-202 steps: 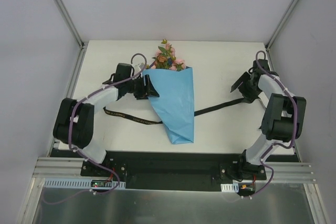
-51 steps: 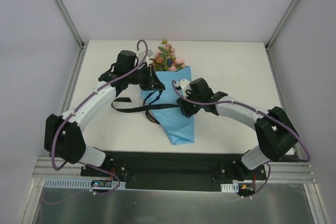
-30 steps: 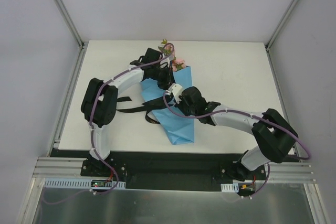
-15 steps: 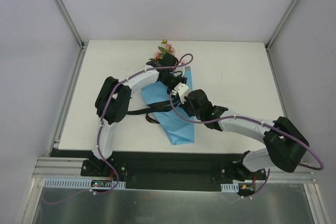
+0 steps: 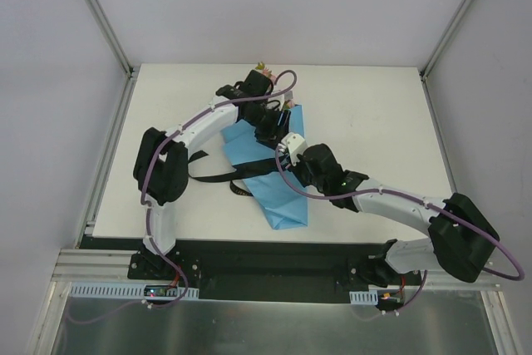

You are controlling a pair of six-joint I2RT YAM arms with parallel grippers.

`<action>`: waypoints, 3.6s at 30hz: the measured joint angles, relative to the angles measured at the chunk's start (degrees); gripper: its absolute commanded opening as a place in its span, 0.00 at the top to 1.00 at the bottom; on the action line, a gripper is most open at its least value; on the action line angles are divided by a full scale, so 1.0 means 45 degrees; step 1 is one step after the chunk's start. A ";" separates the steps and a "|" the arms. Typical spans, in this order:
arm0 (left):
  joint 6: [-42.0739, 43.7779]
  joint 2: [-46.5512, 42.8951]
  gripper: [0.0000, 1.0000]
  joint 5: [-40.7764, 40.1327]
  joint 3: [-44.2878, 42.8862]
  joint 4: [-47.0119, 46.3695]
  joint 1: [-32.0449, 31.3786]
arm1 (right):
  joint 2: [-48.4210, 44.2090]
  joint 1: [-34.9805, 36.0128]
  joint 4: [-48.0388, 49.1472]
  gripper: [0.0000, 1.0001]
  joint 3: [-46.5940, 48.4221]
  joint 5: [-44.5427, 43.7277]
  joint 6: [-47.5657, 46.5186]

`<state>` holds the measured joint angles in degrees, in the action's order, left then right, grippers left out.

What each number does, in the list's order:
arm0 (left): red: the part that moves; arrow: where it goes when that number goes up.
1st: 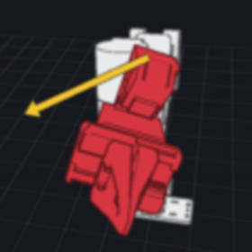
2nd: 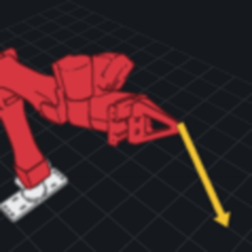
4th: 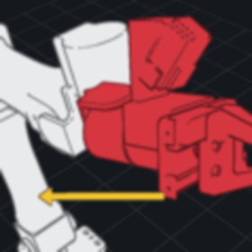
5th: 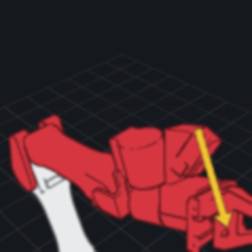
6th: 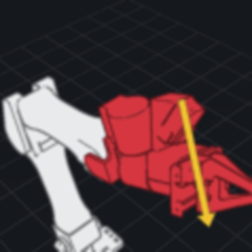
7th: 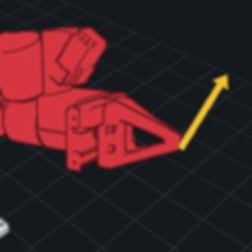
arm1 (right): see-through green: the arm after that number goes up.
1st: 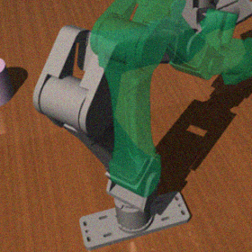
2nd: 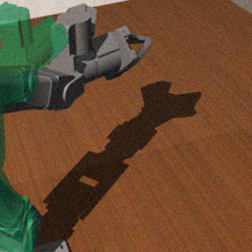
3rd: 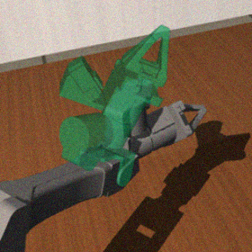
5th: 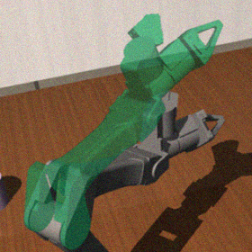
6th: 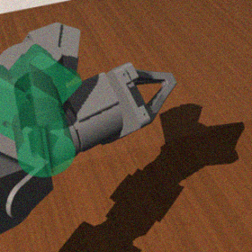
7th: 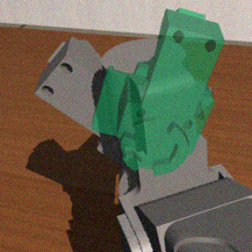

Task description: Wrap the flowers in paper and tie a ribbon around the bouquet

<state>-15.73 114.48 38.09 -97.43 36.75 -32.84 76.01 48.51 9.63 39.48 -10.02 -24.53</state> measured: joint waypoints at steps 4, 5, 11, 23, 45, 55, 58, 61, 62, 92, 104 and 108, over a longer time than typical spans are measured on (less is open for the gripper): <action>0.0024 -0.0398 0.65 -0.0554 -0.0248 0.0039 0.0136 | -0.0068 0.0000 -0.0010 0.99 0.0005 0.0053 0.0019; 0.0024 -0.0369 0.67 -0.0612 -0.0413 0.0039 0.0155 | -0.0087 0.0000 -0.0010 0.99 0.0005 0.0053 0.0024; -0.0092 0.1375 0.80 -0.0359 -0.2064 -0.0151 0.0262 | -0.0121 0.0000 -0.0078 0.99 0.0063 -0.0539 0.0223; -0.0894 -0.4289 0.55 -0.2919 0.4512 -0.1583 0.2132 | 0.2725 -0.0947 0.0160 0.95 0.1987 -0.1370 0.0379; -0.7101 -1.1404 0.13 -0.5814 1.3852 -0.3832 0.5906 | 0.2443 -0.2725 -0.6873 0.33 0.5693 0.1719 0.5450; -0.7742 -0.8762 0.30 -0.6547 1.3634 -0.4318 0.6227 | 0.3701 -0.3196 -0.6377 0.48 0.5552 0.3381 0.6795; -0.7825 -0.8048 0.41 -0.6533 1.3240 -0.4605 0.6237 | 0.4260 -0.3162 -0.6261 0.53 0.5581 0.3619 0.6494; -0.7888 -0.7577 0.59 -0.6528 1.3041 -0.4998 0.6237 | 0.4707 -0.3055 -0.6203 0.58 0.5600 0.3687 0.6207; -0.7893 -0.7519 0.68 -0.6552 1.3041 -0.5066 0.6237 | 0.4828 -0.3007 -0.6188 0.60 0.5605 0.3672 0.6105; -0.6844 -1.1570 1.00 -0.5809 1.2910 -0.5600 0.5702 | 0.2239 -0.2516 -1.2313 1.00 0.7883 -0.4401 0.9918; -0.6994 -1.1400 1.00 -0.5309 1.2327 -0.4663 0.5707 | 0.5372 -0.3313 -1.1900 1.00 0.8247 -0.7291 0.9763; -0.6970 -1.1817 1.00 -0.5843 1.2473 -0.4172 0.5833 | 0.5921 -0.3823 -1.1754 1.00 0.8213 -0.7067 0.9428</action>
<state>-47.09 61.30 11.79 -41.30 17.98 -6.59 102.65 31.31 -43.27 76.44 -41.82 17.89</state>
